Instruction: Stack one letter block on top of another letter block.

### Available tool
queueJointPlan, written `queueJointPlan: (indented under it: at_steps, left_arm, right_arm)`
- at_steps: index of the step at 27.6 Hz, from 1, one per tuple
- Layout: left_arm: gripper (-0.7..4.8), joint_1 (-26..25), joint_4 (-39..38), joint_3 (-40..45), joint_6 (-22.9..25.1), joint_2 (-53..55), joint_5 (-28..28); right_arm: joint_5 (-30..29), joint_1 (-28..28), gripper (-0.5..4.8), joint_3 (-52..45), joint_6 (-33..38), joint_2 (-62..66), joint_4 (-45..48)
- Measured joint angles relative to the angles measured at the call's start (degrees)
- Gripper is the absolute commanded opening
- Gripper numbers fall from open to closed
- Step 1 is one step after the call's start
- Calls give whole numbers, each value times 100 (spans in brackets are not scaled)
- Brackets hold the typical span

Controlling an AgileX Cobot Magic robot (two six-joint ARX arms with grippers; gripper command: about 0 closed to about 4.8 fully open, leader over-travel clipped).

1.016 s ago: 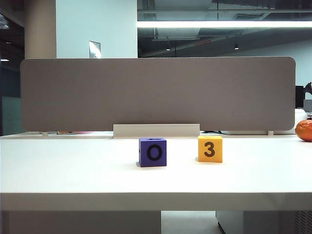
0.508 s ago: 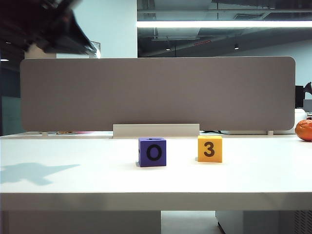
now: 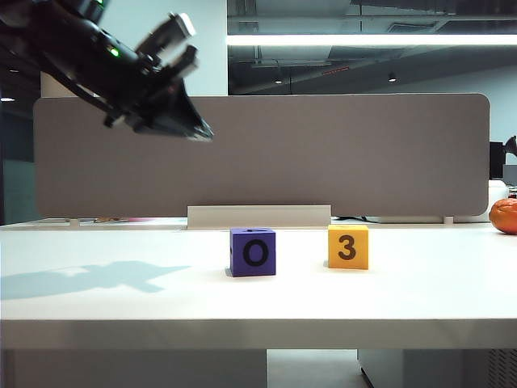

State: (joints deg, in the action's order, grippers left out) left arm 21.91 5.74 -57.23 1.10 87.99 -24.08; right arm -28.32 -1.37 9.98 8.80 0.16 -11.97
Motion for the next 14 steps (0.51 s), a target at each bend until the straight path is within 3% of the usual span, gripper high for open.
queueJointPlan:
  at_steps: [8, 14]
  left_arm:
    - [-4, 302, -136, -787, 184, 914, 7]
    - [2, 531, -1121, -1884, 979, 1679, 4]
  right_arm:
    - [-2, 0, -6, 0, 0, 0, 2]
    - [-2, 0, -6, 0, 0, 0, 0]
